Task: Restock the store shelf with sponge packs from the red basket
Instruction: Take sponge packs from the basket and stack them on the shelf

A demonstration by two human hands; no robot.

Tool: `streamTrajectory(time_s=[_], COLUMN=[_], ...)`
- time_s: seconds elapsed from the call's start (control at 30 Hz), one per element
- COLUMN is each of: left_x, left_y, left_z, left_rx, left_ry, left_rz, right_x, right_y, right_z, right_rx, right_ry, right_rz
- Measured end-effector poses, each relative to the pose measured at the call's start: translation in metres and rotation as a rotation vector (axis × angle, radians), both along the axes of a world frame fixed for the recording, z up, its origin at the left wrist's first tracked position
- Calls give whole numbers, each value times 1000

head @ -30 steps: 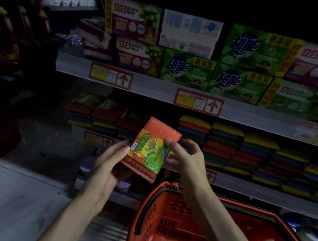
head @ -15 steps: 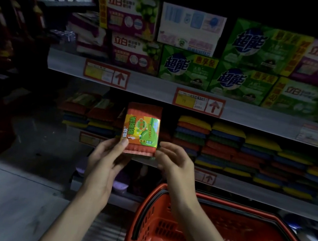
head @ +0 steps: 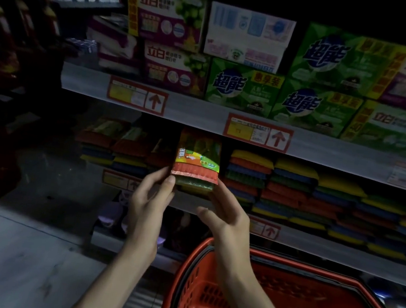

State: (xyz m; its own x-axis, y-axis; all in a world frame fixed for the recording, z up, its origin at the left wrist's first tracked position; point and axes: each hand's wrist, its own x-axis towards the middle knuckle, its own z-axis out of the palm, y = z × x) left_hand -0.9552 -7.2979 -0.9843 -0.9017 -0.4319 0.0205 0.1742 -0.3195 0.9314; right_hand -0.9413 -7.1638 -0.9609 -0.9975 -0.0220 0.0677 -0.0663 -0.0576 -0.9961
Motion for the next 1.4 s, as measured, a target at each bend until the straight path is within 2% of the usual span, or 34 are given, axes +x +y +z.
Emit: streamTrajectory(time_s=[0.2,0.5,0.8,1.07,1.23,1.4], left_x=[-7,-19,-27,-30,-33,-32], left_y=[9,16,24,25,26,25], left_z=[5,6,6,2,-1,1], left_rx=[-58,-113,-160,-175,-197,-172], left_ry=[-3,-85,-125,-162,-186,-210], left_rz=[-50,-60,-50,-36,-1,2], right_x=[0,-14,-19,-20,-23,-39], right_y=[0,0,-2,-7,-7,-11], right_z=[9,9,17,4,-6,-7], right_rx=[-20,42,-54,88,217,254], right_ry=[22,-56,-47,-61,10,-87], right_rz=[-3,2,9,-148,-302,-433])
